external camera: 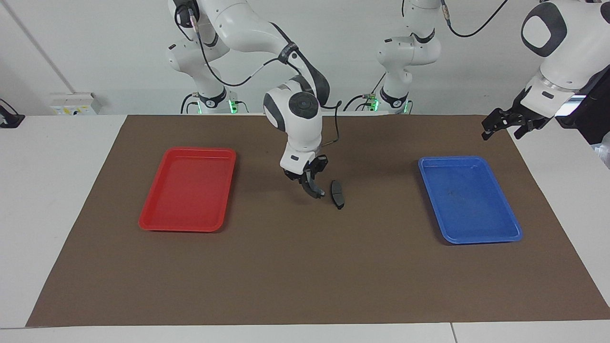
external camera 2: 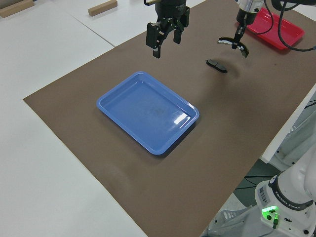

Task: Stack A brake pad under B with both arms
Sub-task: 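Carry the curved pad with the right gripper over the small pad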

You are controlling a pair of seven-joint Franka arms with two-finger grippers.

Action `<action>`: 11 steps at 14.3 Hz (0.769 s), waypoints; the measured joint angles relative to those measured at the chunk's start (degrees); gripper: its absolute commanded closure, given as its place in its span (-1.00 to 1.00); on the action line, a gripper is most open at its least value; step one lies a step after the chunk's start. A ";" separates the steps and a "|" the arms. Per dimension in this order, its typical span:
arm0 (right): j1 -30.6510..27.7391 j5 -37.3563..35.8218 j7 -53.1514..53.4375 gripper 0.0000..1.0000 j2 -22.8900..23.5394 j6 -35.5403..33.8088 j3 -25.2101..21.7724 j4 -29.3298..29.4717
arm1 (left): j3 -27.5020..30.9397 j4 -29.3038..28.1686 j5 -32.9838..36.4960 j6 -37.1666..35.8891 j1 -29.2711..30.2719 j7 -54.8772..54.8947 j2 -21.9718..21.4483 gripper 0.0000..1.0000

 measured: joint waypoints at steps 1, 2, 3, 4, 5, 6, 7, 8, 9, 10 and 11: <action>0.59 0.01 0.03 0.91 1.44 1.36 0.09 0.52 | 0.00 0.00 0.00 0.00 0.00 0.00 0.00 -1.00; 1.04 0.03 0.16 0.93 2.23 1.92 0.17 0.91 | 0.00 0.00 0.00 0.00 0.00 0.00 0.00 -1.00; 1.40 0.05 0.71 0.96 2.56 2.18 0.20 1.15 | 0.00 0.00 0.00 0.00 0.00 0.00 0.00 -1.00; 1.63 0.05 1.80 0.96 2.68 2.50 0.25 1.34 | 0.00 0.00 0.00 0.00 0.00 0.00 0.00 -1.00; 1.76 0.05 2.79 0.96 2.80 3.24 0.35 1.42 | 0.00 0.00 0.00 0.00 0.00 0.00 0.00 -1.00; 1.79 0.05 3.36 0.96 3.05 4.14 0.56 1.44 | 0.00 0.00 0.00 0.00 0.00 0.00 0.00 -1.00; 1.82 0.05 3.85 0.96 3.47 4.95 0.78 1.45 | 0.00 0.00 0.00 0.00 0.00 0.00 0.00 -1.00; 1.87 0.05 4.28 0.96 4.10 5.82 1.02 1.45 | 0.00 0.00 0.00 0.00 0.00 0.00 0.00 -1.00; 1.99 0.05 4.74 0.96 4.74 6.50 1.23 1.47 | 0.00 0.00 0.00 0.00 0.00 0.00 0.00 -1.00; 2.08 0.05 5.11 0.96 5.22 6.83 1.38 1.51 | 0.00 0.00 0.00 0.00 0.00 0.00 0.00 -1.00; 2.09 0.04 5.27 0.96 5.43 6.91 1.47 1.58 | 0.00 0.00 0.00 0.00 0.00 0.00 0.00 -1.00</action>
